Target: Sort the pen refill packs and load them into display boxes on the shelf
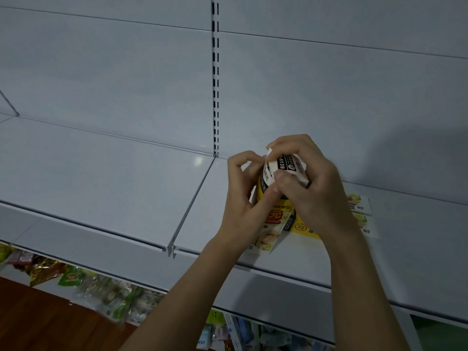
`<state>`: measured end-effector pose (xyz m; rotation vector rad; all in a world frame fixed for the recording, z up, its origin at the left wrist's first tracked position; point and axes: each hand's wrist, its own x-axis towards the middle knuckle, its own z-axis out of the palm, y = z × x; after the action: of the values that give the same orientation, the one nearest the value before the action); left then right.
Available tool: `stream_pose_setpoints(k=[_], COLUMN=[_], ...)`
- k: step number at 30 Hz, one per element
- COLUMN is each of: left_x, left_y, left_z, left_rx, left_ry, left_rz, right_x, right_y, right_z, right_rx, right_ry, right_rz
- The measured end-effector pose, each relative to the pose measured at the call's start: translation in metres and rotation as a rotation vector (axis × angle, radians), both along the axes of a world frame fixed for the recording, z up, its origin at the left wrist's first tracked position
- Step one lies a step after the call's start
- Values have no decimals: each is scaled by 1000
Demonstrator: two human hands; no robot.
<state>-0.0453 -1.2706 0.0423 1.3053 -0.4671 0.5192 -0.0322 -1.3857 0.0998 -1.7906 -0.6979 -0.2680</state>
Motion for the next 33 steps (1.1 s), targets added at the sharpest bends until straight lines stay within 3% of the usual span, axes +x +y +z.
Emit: stream_pose_setpoints(k=[5,12,22,28,33], left_x=[0,2,2,3,2], left_y=[3,6,4,-2,2], left_z=[-1,0,-6,-8,-10], left_rx=[-39,-66,-135,-152,-182], left_ry=[73,70,64,39,27], left_rz=[-7,4,39,53,82], right_x=[4,8,8,12,12], right_y=[1,7,12,15,19], right_z=[-3,-12,-14,-20,-23], right_rx=[27,38,107,85,76], right_ry=[-3,-69,-6,-146,-112], right_rz=[17,-12,32,-18,-23])
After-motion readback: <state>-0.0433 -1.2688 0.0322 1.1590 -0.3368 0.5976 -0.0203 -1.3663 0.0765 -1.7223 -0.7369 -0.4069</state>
